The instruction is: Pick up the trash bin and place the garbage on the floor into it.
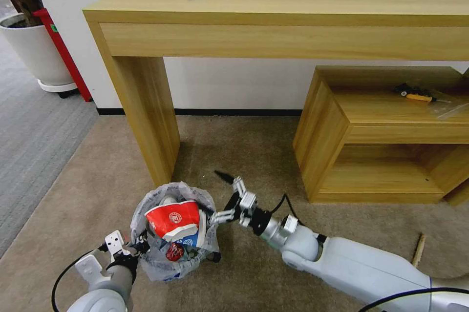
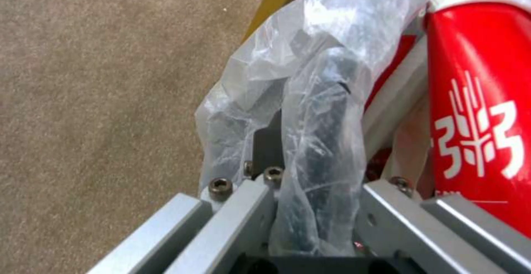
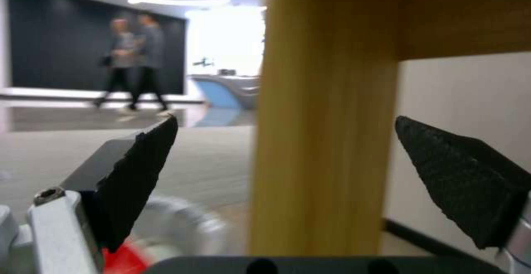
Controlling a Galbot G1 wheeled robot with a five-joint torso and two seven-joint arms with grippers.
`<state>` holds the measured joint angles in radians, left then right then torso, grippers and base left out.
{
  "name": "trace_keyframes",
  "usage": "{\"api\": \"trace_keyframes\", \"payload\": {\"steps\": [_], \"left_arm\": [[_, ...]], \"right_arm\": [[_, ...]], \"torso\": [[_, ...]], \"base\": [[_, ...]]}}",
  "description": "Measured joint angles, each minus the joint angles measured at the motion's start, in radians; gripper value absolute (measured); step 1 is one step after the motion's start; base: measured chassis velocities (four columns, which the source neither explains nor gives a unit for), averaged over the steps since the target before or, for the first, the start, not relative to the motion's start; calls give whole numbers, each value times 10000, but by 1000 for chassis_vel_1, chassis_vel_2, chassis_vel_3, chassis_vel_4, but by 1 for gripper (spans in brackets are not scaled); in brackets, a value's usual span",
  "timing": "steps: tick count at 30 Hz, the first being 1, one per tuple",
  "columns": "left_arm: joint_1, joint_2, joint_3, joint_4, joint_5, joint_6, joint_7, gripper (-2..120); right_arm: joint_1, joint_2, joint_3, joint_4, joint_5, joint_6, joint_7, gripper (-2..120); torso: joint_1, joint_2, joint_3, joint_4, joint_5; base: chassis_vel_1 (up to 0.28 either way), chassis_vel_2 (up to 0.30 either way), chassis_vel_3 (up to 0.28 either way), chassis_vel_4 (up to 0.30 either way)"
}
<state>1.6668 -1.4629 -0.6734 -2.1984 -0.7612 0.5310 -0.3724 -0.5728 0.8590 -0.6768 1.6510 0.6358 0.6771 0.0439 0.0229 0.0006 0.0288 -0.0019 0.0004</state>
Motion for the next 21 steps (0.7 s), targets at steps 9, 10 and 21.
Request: {"api": "trace_keyframes", "payload": {"steps": [9, 10, 21], "left_arm": [[-24, 121, -128, -50, -49, -3, -2, 0], [-23, 131, -138, -59, -53, -7, -3, 0], [38, 189, -129, -53, -43, -60, 33, 0]], "right_arm": [[-1332, -581, 2244, 24, -610, -259, 1863, 100], [-1615, -644, 2552, 30, -689, -366, 2177, 100], [-3841, -907, 4857, -398, -1257, -573, 3857, 100]], "torso": [[0, 0, 0, 0, 0], [0, 0, 0, 0, 2], [0, 0, 0, -1, 2]], "base": [[0, 0, 0, 0], [0, 0, 0, 0], [0, 0, 0, 0]]}}
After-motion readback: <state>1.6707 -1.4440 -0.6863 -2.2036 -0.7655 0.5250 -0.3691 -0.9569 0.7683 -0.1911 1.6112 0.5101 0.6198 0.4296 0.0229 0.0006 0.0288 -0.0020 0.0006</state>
